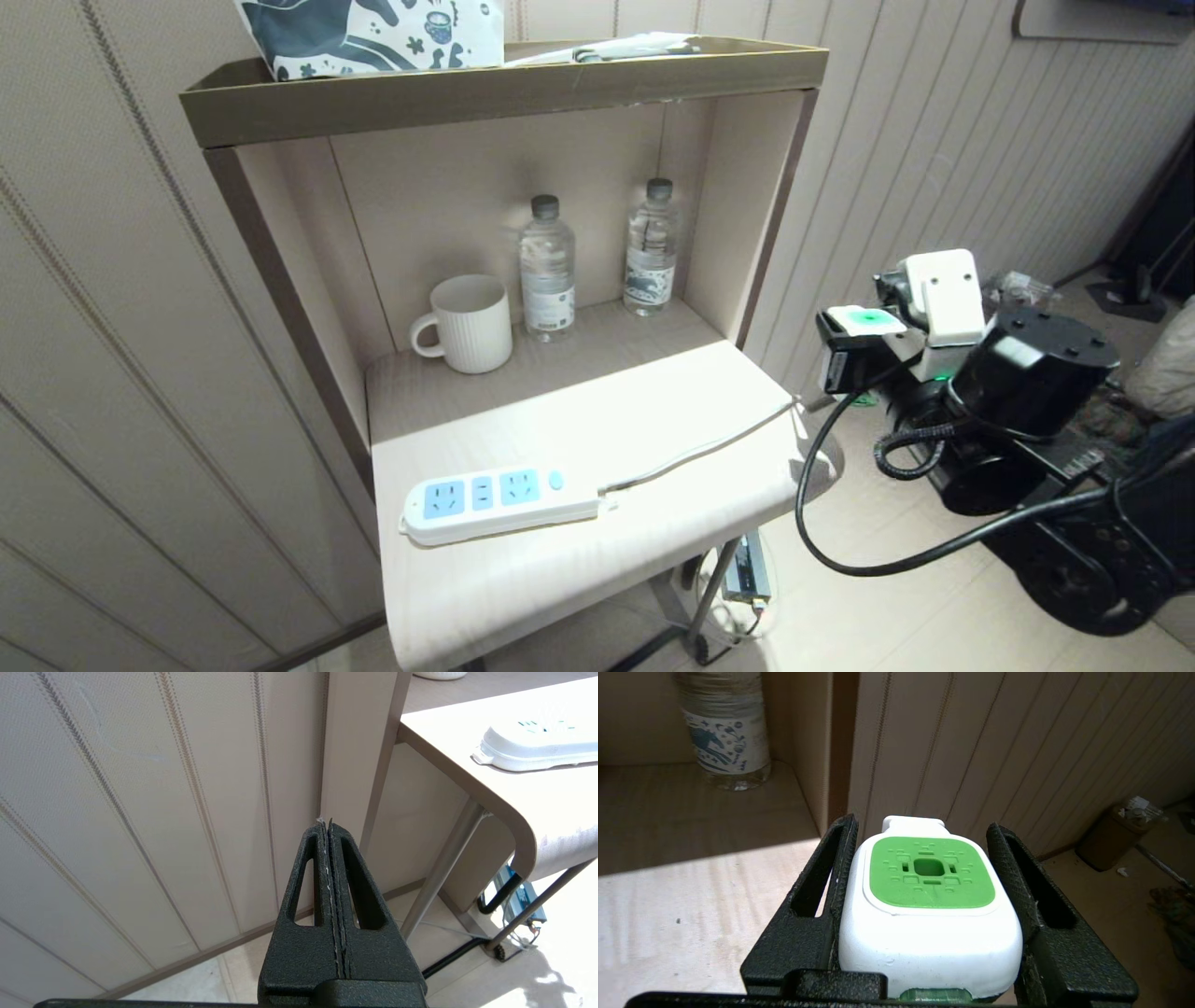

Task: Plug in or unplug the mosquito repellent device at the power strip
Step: Place the mosquito repellent liquid on the table

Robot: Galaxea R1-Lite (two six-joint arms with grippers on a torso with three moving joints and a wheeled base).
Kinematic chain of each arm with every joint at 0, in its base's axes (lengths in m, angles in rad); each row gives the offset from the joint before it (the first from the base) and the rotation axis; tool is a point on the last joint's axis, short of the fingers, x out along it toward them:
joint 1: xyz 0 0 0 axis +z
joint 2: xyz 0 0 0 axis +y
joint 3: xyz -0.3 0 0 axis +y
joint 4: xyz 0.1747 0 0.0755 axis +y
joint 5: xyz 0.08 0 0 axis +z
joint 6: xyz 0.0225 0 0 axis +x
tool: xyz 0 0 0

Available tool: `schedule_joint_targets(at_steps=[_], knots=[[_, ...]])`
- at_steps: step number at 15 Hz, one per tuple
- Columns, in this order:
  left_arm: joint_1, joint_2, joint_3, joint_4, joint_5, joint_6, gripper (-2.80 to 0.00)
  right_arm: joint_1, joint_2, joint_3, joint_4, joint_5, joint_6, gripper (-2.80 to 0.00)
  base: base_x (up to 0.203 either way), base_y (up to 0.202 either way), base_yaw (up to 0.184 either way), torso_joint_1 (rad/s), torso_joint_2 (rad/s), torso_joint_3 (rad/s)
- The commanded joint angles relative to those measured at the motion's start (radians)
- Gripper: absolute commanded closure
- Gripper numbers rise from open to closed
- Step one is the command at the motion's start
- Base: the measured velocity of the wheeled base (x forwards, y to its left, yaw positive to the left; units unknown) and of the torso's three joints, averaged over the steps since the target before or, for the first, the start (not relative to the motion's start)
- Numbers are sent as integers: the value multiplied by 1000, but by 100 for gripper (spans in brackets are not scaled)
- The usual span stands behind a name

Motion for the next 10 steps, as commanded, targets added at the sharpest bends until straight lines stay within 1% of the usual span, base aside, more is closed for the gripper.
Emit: schedule_joint_targets(at_steps=[1,3,4,6,9,10], knots=[[0,1,-2,0,0,0,0,29,35,-36,-8,-8,-15,0,0,0,0,0,0,0],[-1,1,-2,0,0,0,0,40,78,-85,-12,-10,-38,0,0,0,0,0,0,0],[0,1,0,0,-1,0,0,40,81,-88,-13,-10,-39,0,0,0,0,0,0,0],[-1,1,1,0,-1,0,0,40,155,-151,-26,-17,-43,0,0,0,0,0,0,0],[0,1,-1,0,-1,0,0,62,255,-254,-91,-68,-73,0,0,0,0,0,0,0],[1,1,-1,0,0,0,0,79,271,-275,-92,-76,-78,0,0,0,0,0,0,0]])
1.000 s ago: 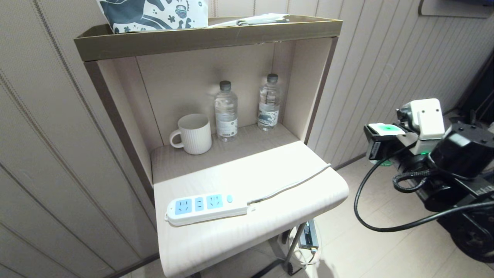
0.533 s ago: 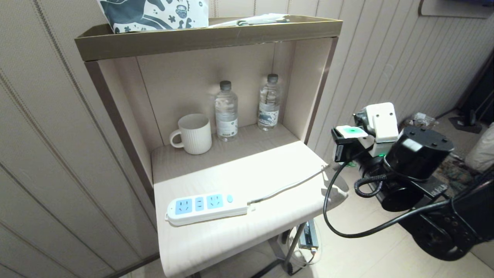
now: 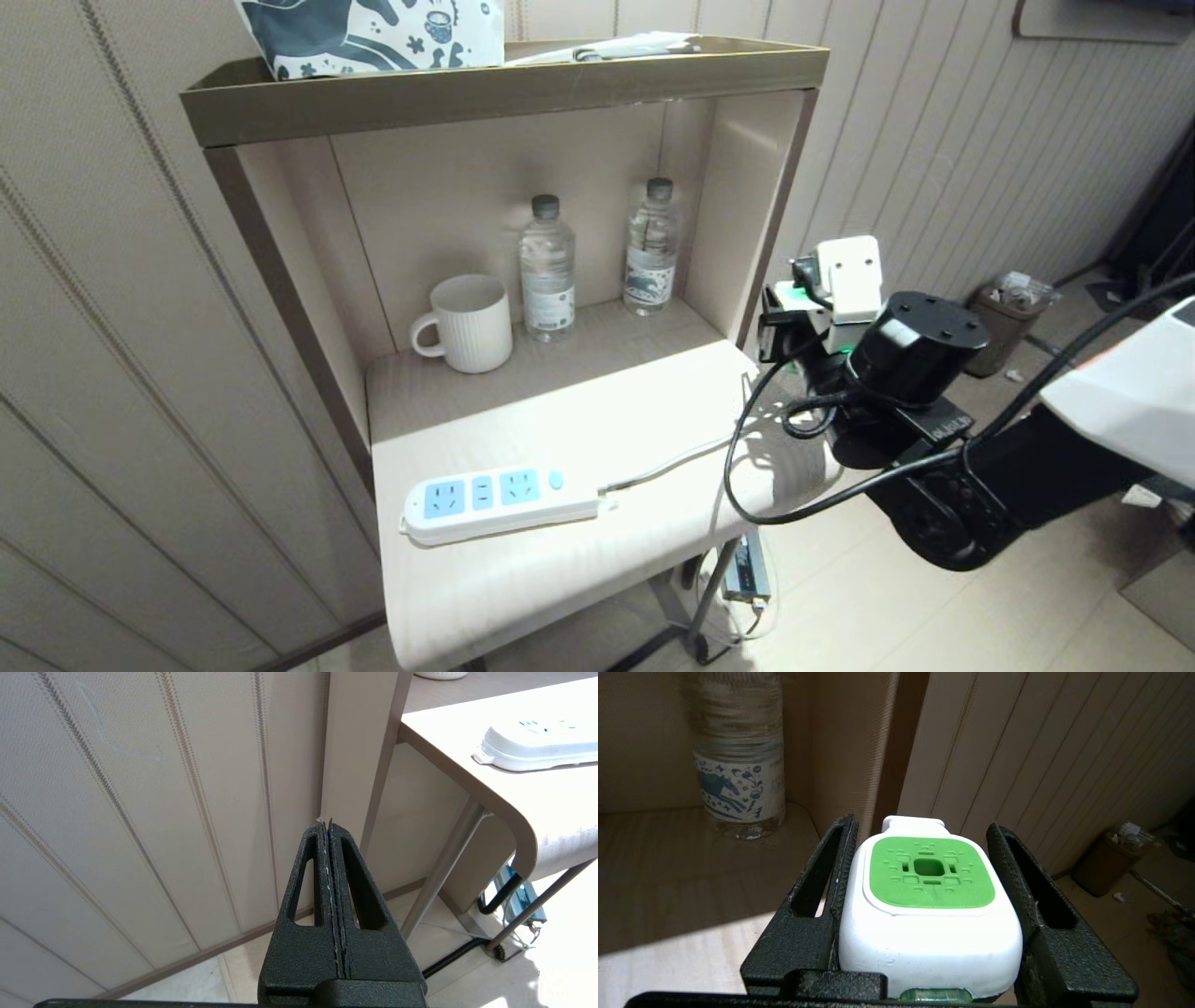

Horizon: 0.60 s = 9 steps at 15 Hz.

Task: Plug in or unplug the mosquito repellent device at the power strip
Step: Place the mosquito repellent liquid on the table

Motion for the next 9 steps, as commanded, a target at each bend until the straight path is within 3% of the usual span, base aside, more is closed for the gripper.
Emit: schedule_joint_targets(at_steps=[1,9], knots=[[-1,1,1,0,0,0,0,26,67,-48,-10,-8,-5,0,0,0,0,0,0,0],[-1,1,1,0,0,0,0,95,147,-148,12,-55,-5,0,0,0,0,0,0,0]])
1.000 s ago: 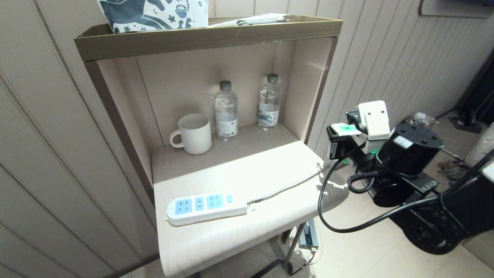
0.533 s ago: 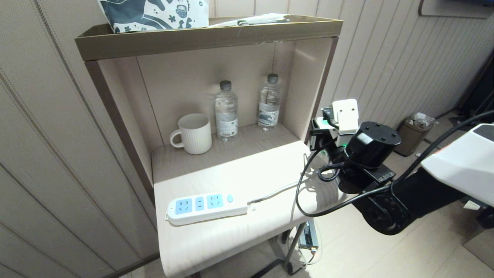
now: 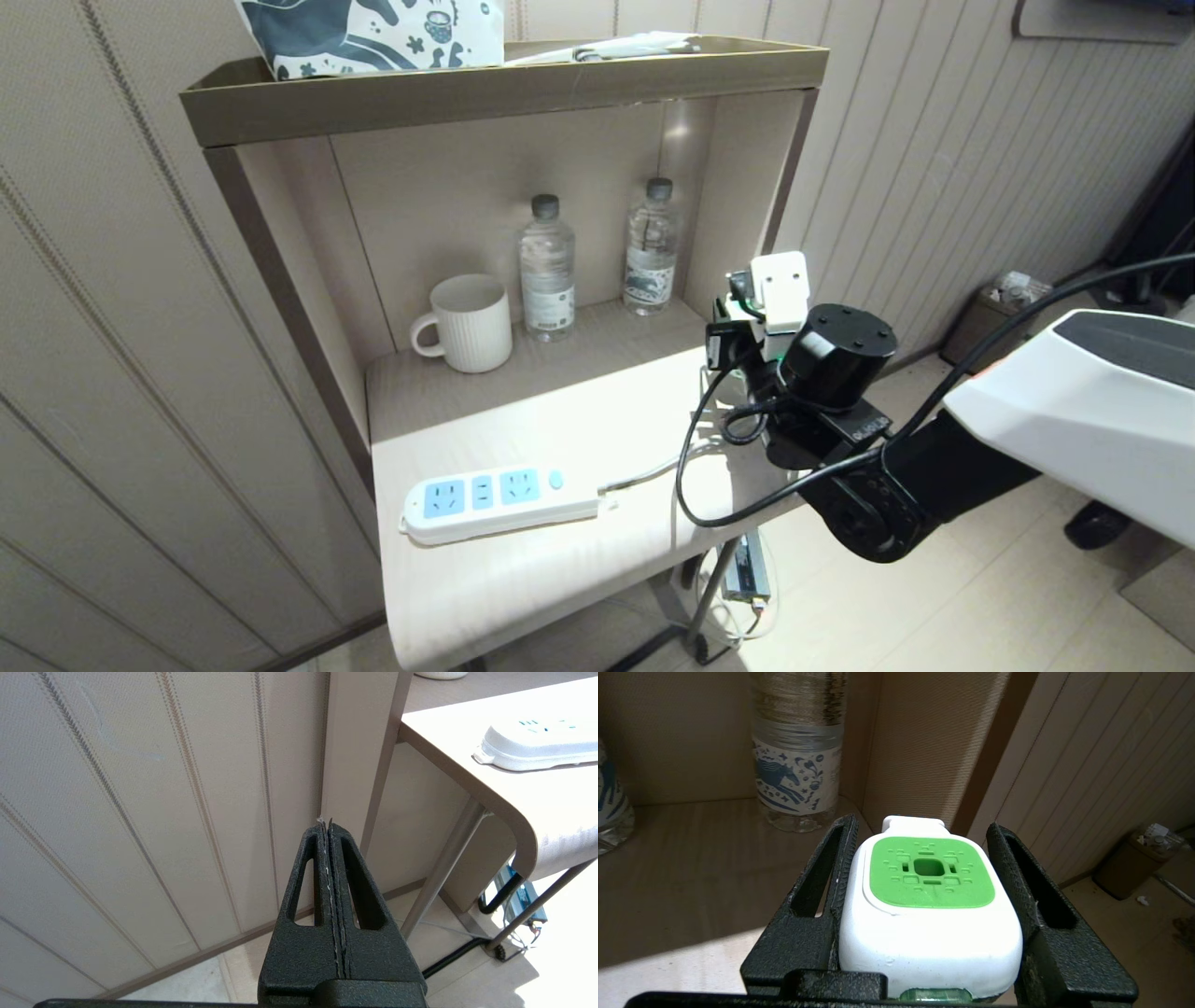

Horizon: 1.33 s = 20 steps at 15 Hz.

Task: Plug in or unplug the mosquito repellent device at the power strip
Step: Place the mosquito repellent liquid on the table

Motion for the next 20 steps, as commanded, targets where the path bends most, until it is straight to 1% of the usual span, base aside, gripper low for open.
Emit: schedule_joint_targets(at_steps=[1,7,9,11,14,15,20], knots=[[-2,1,0,0,-1,0,0,22,43,-32,-7,-16,-2,0,0,0,0,0,0,0],[-2,1,0,0,-1,0,0,33,140,-93,-14,-38,-2,0,0,0,0,0,0,0],[-2,1,-1,0,1,0,0,33,151,-101,-14,-41,-2,0,0,0,0,0,0,0],[-2,1,-3,0,-1,0,0,34,157,-123,-14,-65,-2,0,0,0,0,0,0,0],[-1,1,0,0,1,0,0,35,157,-130,-14,-71,-2,0,0,0,0,0,0,0],[-2,1,0,0,-1,0,0,39,151,-131,-14,-74,-2,-280,0,0,0,0,0,0],[-2,1,0,0,1,0,0,43,145,-129,-16,-88,-4,-280,0,0,0,0,0,0]])
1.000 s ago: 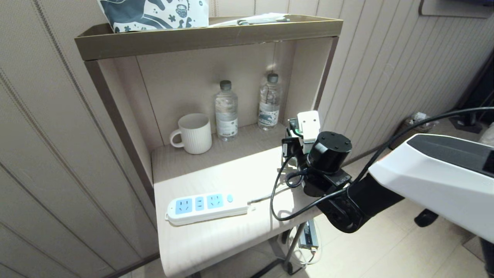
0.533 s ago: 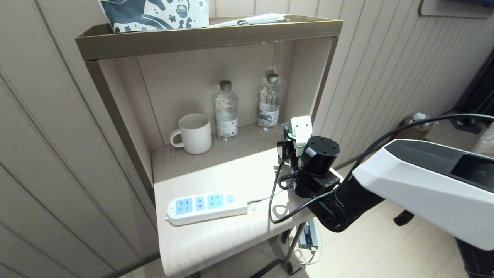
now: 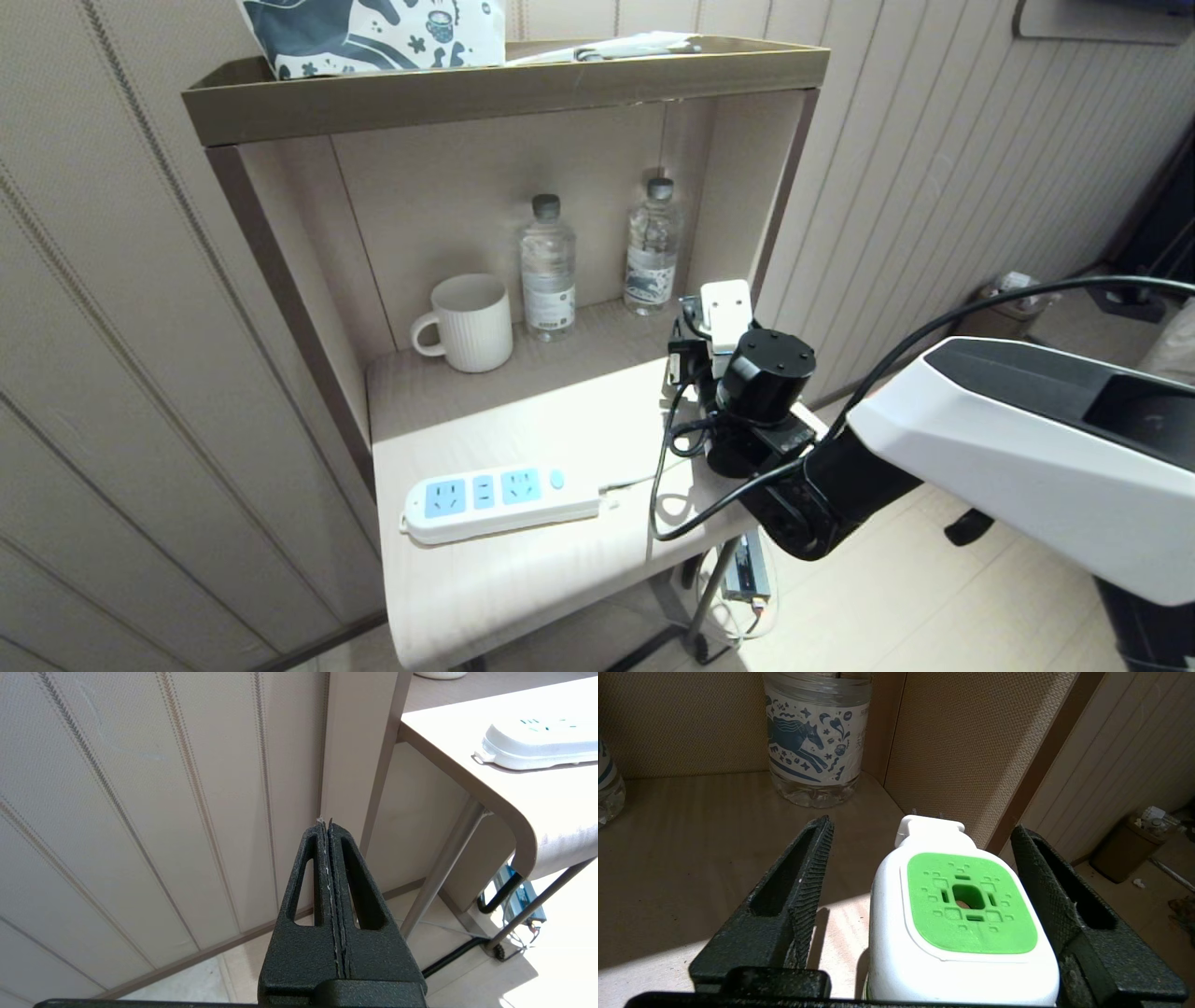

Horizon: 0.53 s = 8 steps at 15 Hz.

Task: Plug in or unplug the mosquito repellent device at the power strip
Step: Place the mosquito repellent liquid on the table

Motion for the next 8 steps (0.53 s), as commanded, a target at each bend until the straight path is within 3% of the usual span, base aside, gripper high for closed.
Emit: schedule_joint_targets(at_steps=[1,8], knots=[[1,1,1,0,1,0,0,2,-12,4,-8,-3,-3,-280,0,0,0,0,0,0],[1,1,1,0,1,0,0,44,-140,83,-3,-5,-17,-280,0,0,0,0,0,0]])
